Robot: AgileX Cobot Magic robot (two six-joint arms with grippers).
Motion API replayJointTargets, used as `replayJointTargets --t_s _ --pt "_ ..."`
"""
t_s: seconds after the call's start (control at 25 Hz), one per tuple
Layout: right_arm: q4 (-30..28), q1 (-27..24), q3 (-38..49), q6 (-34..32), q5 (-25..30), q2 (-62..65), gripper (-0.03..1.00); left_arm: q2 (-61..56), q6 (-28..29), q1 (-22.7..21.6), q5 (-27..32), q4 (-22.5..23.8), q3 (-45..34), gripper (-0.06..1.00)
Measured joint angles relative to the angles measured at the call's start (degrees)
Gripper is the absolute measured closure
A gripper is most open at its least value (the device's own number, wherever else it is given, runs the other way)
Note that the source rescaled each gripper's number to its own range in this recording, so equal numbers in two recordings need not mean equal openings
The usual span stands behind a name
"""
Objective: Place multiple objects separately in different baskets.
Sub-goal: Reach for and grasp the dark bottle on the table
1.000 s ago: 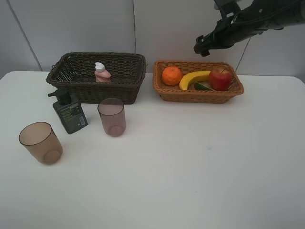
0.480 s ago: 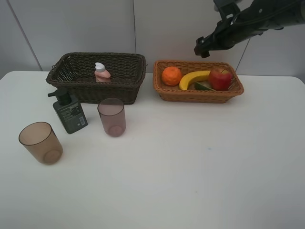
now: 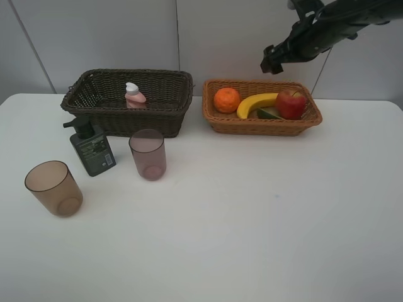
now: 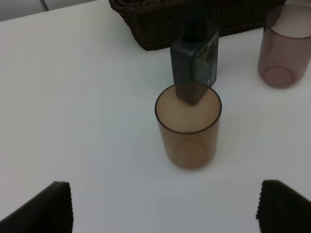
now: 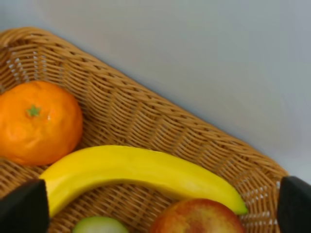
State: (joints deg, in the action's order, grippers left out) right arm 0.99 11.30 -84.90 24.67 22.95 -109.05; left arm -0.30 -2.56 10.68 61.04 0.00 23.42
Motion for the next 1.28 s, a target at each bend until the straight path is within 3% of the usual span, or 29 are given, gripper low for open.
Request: replayJointTargets --t_s 0.48,1.04,1.28 --pt "0.00 0.00 0.10 0.00 17.98 10.60 -0.03 0.00 0.00 0.00 0.00 0.00 0.00 -0.06" --pt "-0.16 0.00 0.40 0.00 43.78 25.38 -0.03 0.00 0.00 0.00 0.00 0.00 0.00 -0.06" --pt "-0.16 0.00 9.75 0.00 44.54 36.99 -0.03 0.00 0.00 0.00 0.00 0.00 0.00 -0.06"
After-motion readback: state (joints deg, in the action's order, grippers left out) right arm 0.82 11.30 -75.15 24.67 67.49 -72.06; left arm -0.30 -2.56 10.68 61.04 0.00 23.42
